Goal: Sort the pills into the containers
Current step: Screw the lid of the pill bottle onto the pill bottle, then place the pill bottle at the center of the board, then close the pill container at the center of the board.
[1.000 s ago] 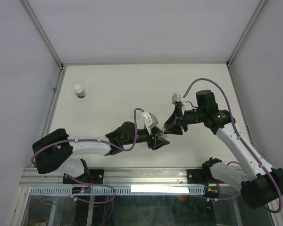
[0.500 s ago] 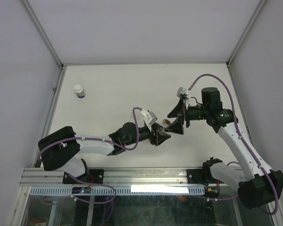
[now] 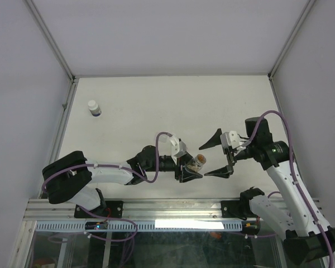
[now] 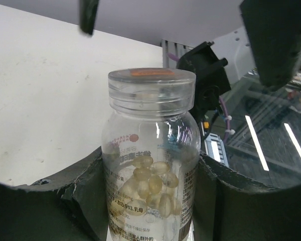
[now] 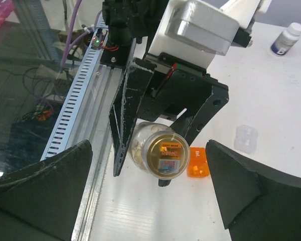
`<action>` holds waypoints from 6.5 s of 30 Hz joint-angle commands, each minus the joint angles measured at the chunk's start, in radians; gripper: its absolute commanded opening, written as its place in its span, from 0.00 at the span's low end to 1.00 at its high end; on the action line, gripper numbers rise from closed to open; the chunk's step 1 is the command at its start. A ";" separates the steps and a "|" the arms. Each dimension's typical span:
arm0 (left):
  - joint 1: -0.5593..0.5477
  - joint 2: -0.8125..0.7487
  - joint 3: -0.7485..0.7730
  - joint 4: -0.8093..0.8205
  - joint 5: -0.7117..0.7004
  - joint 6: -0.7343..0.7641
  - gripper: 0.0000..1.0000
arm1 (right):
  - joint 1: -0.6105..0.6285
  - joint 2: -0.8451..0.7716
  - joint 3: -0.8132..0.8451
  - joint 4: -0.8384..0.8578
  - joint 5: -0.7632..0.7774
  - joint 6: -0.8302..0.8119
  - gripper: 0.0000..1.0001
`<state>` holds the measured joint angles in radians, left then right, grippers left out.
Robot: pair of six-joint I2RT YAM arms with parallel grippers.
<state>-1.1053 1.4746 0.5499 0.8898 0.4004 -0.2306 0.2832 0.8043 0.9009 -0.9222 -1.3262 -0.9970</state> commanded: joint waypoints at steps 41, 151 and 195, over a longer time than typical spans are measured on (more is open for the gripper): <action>-0.002 0.028 0.048 0.157 0.175 -0.067 0.47 | 0.111 0.109 -0.064 0.028 -0.025 -0.080 0.35; 0.291 -0.503 -0.132 -0.681 -0.297 -0.413 0.61 | -0.085 0.541 -0.037 0.624 0.217 0.521 0.99; 0.361 -0.281 -0.220 -0.405 -0.128 -0.416 0.52 | 0.068 0.774 0.044 0.731 0.294 0.724 0.83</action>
<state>-0.7574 1.1366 0.2932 0.4034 0.2382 -0.6655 0.3420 1.6009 0.9211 -0.2665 -1.0298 -0.3309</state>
